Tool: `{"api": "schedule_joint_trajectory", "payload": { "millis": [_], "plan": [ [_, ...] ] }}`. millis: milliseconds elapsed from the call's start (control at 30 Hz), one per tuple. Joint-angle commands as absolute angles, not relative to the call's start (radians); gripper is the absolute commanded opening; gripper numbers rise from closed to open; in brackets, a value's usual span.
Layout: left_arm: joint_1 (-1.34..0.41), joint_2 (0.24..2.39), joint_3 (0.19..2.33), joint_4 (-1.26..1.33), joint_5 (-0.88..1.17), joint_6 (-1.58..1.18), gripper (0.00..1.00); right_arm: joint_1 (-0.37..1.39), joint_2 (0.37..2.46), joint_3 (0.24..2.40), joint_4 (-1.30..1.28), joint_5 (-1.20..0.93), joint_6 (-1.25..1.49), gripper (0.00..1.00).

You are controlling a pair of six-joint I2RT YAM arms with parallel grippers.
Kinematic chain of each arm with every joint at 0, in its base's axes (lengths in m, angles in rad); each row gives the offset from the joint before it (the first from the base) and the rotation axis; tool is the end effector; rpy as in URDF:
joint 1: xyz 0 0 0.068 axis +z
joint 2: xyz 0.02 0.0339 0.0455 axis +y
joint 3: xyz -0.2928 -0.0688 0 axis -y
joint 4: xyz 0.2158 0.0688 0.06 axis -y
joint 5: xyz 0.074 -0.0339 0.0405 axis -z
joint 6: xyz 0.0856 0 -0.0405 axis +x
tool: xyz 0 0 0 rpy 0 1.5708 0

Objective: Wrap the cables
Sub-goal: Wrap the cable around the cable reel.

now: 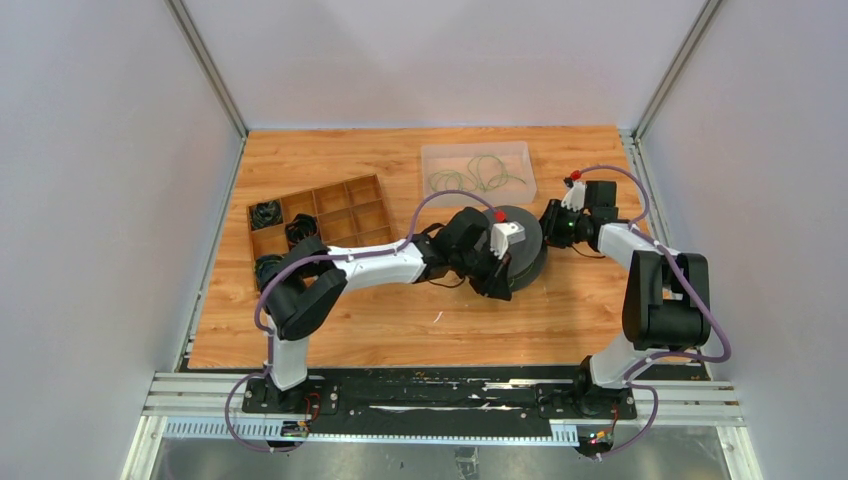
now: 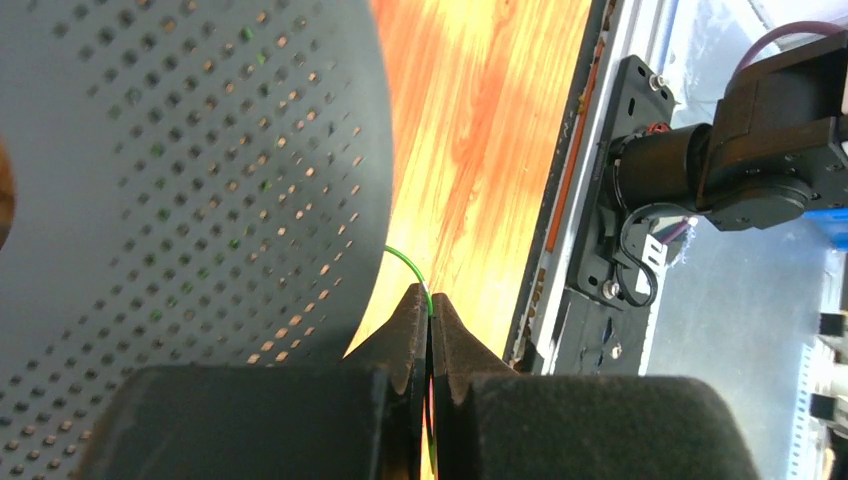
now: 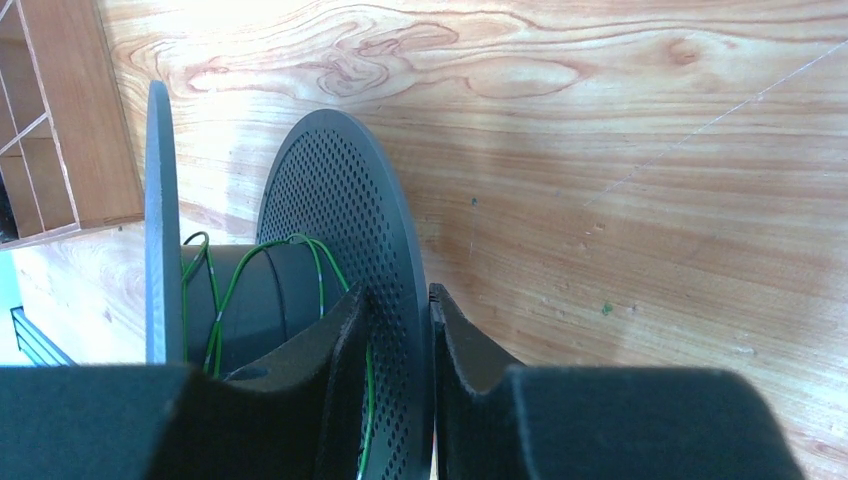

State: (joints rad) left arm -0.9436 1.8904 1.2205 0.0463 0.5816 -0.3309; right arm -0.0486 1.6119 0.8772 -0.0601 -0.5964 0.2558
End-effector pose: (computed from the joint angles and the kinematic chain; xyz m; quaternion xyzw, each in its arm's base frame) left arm 0.2181 -0.3811 0.2195 0.3818 0.7734 -0.4651 0.1994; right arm 0.3358 0.0318 0.2025 0.0243 0.8914 0.3079 0.3316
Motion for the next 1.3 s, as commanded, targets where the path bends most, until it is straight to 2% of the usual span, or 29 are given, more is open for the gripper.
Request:
{"api": "schedule_joint_trajectory", "payload": {
  "millis": [0, 267, 700, 1267],
  "plan": [
    [-0.986, 1.949, 1.325, -0.162, 0.499, -0.246, 0.02, -0.03, 1.601, 0.846, -0.072, -0.5, 0.225, 0.01],
    [-1.008, 2.041, 1.49, -0.332, 0.432, -0.197, 0.03, -0.017, 1.573, 0.826, -0.056, -0.488, 0.226, 0.01],
    [-1.032, 2.06, 1.569, -0.355, 0.379, -0.21, 0.16, -0.004, 1.564, 0.823, -0.051, -0.485, 0.217, 0.01],
    [-1.034, 2.109, 1.651, -0.359, 0.344, -0.209, 0.46, 0.003, 1.554, 0.816, -0.045, -0.492, 0.212, 0.01]
  ]
}}
